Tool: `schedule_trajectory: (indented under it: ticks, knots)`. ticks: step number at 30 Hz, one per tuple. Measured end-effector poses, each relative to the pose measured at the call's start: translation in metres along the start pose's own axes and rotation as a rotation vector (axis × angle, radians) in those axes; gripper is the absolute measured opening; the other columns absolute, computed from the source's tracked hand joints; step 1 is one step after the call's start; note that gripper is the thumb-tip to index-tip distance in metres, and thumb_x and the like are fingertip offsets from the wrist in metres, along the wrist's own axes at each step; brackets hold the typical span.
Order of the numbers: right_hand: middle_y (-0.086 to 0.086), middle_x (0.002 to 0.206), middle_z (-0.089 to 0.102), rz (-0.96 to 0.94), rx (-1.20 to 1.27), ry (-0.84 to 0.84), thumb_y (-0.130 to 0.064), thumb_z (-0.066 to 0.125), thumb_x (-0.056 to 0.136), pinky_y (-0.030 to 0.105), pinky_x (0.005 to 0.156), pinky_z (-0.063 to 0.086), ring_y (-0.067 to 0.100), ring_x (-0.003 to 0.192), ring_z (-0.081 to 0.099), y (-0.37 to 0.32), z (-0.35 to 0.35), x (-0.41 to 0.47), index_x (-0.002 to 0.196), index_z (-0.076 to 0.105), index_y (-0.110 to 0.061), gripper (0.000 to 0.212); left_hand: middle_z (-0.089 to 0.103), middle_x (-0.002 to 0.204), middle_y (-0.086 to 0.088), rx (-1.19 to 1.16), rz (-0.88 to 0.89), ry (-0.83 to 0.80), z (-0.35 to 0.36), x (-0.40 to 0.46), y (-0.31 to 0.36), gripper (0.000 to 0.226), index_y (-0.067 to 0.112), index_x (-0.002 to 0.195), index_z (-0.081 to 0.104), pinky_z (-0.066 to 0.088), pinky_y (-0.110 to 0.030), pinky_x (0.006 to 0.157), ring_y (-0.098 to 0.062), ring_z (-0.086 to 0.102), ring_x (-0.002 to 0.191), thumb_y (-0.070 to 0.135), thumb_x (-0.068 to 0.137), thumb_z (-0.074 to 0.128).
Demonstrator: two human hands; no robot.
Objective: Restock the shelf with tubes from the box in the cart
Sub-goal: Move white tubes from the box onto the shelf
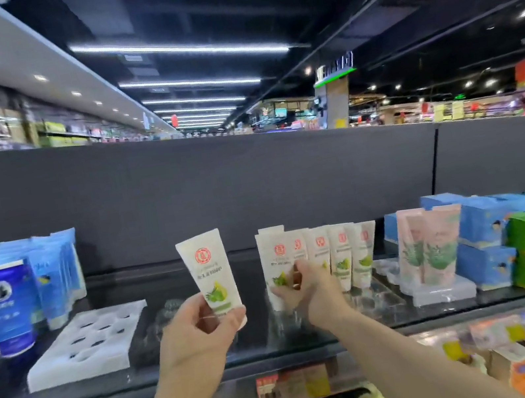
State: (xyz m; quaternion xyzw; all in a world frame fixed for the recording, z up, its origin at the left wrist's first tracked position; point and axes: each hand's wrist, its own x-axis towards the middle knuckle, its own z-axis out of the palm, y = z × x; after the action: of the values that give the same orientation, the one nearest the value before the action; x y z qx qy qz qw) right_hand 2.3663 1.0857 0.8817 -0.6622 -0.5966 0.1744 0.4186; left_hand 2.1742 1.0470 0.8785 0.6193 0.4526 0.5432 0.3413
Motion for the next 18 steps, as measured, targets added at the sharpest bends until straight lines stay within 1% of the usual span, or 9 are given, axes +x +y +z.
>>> schedule_trajectory:
  ticks: [2, 3, 5, 7, 9, 11, 13, 15, 18]
  knots:
    - [-0.010, 0.091, 0.056, 0.002, -0.041, -0.022, -0.033, 0.065, 0.090, 0.013, 0.061, 0.038, 0.004, 0.078, 0.053, 0.004, -0.004, 0.002, 0.099, 0.052, -0.020, 0.020, 0.060, 0.088, 0.025, 0.013, -0.012, 0.021, 0.008, -0.004, 0.000, 0.022, 0.036, 0.092, 0.055, 0.040, -0.010, 0.055, -0.002, 0.060, 0.083, 0.024, 0.083, 0.072]
    - [-0.011, 0.094, 0.055, -0.005, -0.061, -0.034, -0.035, 0.065, 0.090, 0.012, 0.060, 0.036, 0.003, 0.080, 0.052, 0.006, -0.006, 0.003, 0.101, 0.052, -0.021, 0.022, 0.060, 0.090, 0.025, 0.018, -0.018, 0.029, 0.012, -0.006, 0.000, 0.023, 0.036, 0.094, 0.056, 0.040, -0.010, 0.055, -0.002, 0.060, 0.085, 0.023, 0.084, 0.072]
    - [-0.012, 0.098, 0.054, -0.015, -0.062, -0.050, -0.036, 0.064, 0.090, 0.013, 0.063, 0.037, 0.005, 0.087, 0.053, 0.008, -0.008, 0.004, 0.104, 0.050, -0.023, 0.024, 0.058, 0.093, 0.026, 0.018, -0.037, 0.033, 0.020, -0.010, -0.001, 0.025, 0.034, 0.100, 0.056, 0.040, -0.010, 0.058, -0.001, 0.058, 0.087, 0.023, 0.083, 0.072]
    - [-0.012, 0.102, 0.053, -0.023, -0.055, -0.042, -0.036, 0.064, 0.090, 0.017, 0.071, 0.041, 0.007, 0.093, 0.052, 0.008, -0.008, 0.006, 0.106, 0.049, -0.024, 0.025, 0.060, 0.096, 0.024, 0.023, -0.054, 0.031, 0.026, -0.011, -0.001, 0.029, 0.033, 0.105, 0.057, 0.040, -0.011, 0.061, -0.001, 0.059, 0.089, 0.024, 0.083, 0.073]
    - [-0.011, 0.101, 0.053, -0.019, -0.048, -0.044, -0.034, 0.065, 0.090, 0.017, 0.072, 0.041, 0.007, 0.092, 0.052, 0.007, -0.006, 0.008, 0.102, 0.048, -0.024, 0.023, 0.061, 0.096, 0.024, 0.038, -0.054, 0.026, 0.030, -0.011, 0.000, 0.030, 0.034, 0.106, 0.057, 0.040, -0.010, 0.062, -0.001, 0.059, 0.089, 0.025, 0.082, 0.074]
    - [-0.009, 0.099, 0.054, -0.005, -0.012, -0.051, -0.032, 0.066, 0.089, 0.013, 0.064, 0.039, 0.006, 0.088, 0.052, 0.007, -0.002, 0.011, 0.096, 0.047, -0.024, 0.021, 0.060, 0.096, 0.026, 0.058, -0.041, 0.023, 0.031, -0.010, 0.002, 0.030, 0.036, 0.105, 0.056, 0.040, -0.010, 0.062, 0.000, 0.058, 0.089, 0.025, 0.083, 0.073]
    - [-0.010, 0.097, 0.054, -0.001, 0.009, -0.051, -0.031, 0.067, 0.089, 0.012, 0.061, 0.036, 0.005, 0.087, 0.052, 0.008, 0.001, 0.014, 0.094, 0.048, -0.023, 0.021, 0.060, 0.096, 0.026, 0.075, -0.026, 0.023, 0.031, -0.007, 0.003, 0.029, 0.038, 0.102, 0.055, 0.040, -0.010, 0.063, 0.001, 0.058, 0.090, 0.026, 0.083, 0.073]
    - [-0.011, 0.096, 0.054, -0.005, 0.010, -0.050, -0.031, 0.067, 0.089, 0.013, 0.061, 0.037, 0.004, 0.088, 0.052, 0.010, 0.002, 0.016, 0.095, 0.048, -0.023, 0.021, 0.059, 0.095, 0.028, 0.084, -0.016, 0.020, 0.032, -0.003, 0.003, 0.029, 0.041, 0.098, 0.053, 0.041, -0.010, 0.064, 0.004, 0.057, 0.090, 0.026, 0.083, 0.073]
    - [-0.010, 0.101, 0.058, -0.012, 0.039, -0.050, -0.030, 0.067, 0.089, 0.016, 0.066, 0.043, 0.007, 0.095, 0.055, 0.013, 0.004, 0.016, 0.091, 0.048, -0.020, 0.021, 0.056, 0.095, 0.031, 0.102, -0.012, 0.014, 0.033, 0.000, 0.002, 0.030, 0.040, 0.102, 0.053, 0.039, -0.008, 0.063, 0.009, 0.055, 0.088, 0.027, 0.083, 0.073]
